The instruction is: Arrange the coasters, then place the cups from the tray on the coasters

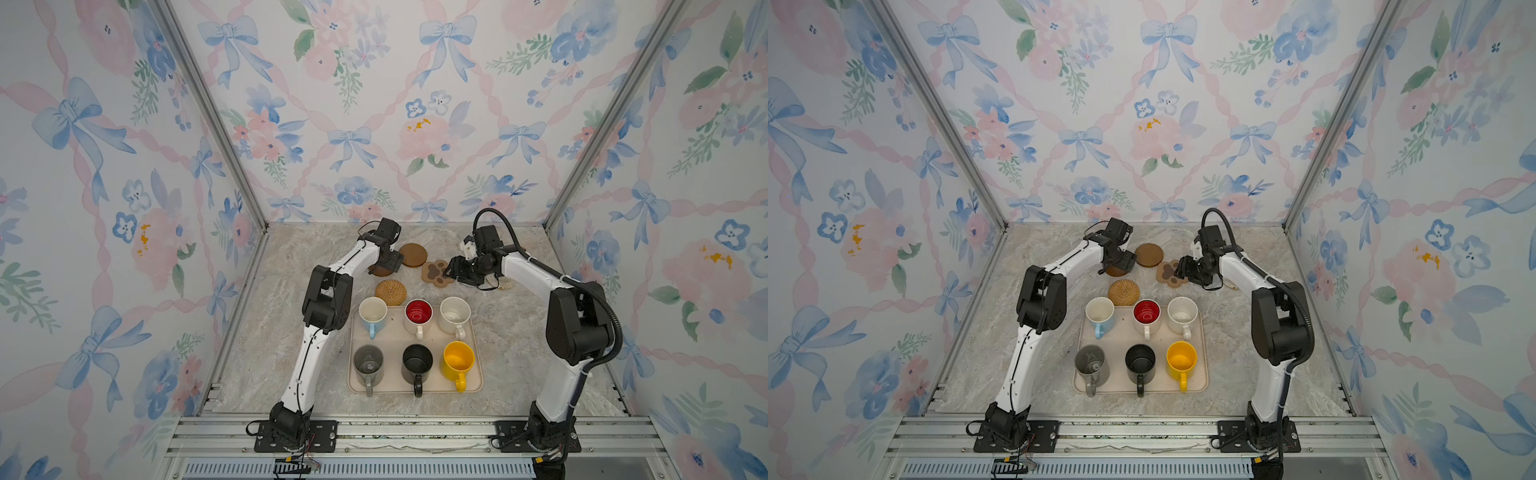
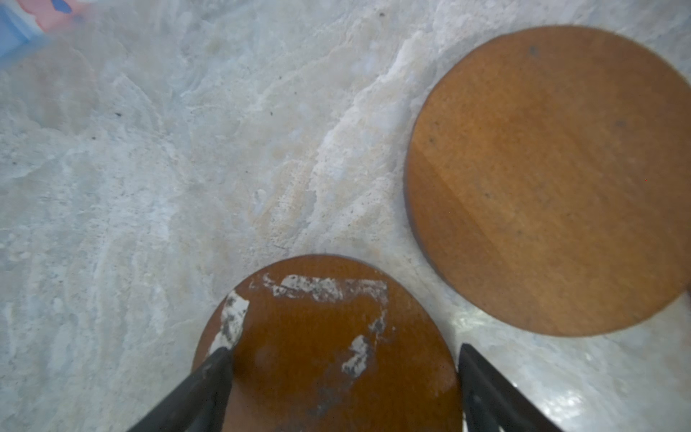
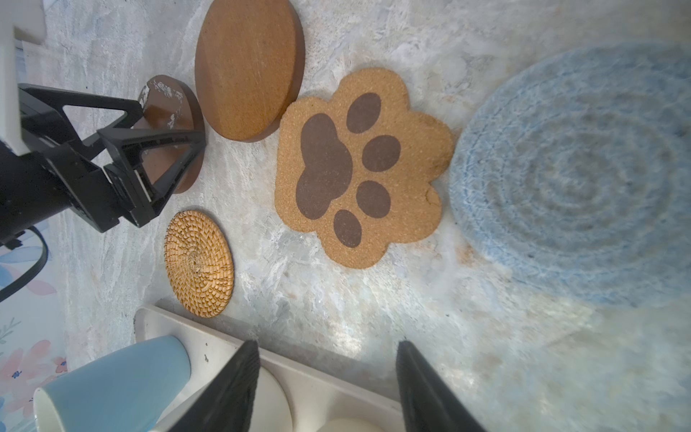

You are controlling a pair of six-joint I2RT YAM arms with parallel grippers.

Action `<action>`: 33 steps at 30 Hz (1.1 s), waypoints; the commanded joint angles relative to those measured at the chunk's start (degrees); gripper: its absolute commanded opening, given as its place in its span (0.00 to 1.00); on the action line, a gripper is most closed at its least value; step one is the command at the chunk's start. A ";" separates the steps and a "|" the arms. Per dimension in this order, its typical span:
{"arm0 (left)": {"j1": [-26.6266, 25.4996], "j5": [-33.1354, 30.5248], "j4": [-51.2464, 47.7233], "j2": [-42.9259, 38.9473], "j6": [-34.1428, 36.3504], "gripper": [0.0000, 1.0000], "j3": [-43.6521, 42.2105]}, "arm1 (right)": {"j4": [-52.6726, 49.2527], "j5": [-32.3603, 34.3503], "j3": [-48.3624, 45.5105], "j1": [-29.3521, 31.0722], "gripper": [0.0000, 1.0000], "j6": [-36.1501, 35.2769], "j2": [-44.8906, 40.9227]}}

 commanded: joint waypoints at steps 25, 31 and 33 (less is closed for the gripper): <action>7.73 2.65 -4.44 -4.75 -6.89 0.82 -17.98 | -0.19 -0.69 -1.07 -0.08 0.61 -0.25 -1.83; 8.87 3.79 -3.14 -6.82 -7.53 0.81 -21.98 | -0.19 -0.70 -1.18 0.02 0.61 -0.26 -2.00; 9.36 4.39 -2.21 -7.71 -7.87 0.81 -23.77 | -0.17 -0.69 -1.26 0.04 0.61 -0.21 -2.08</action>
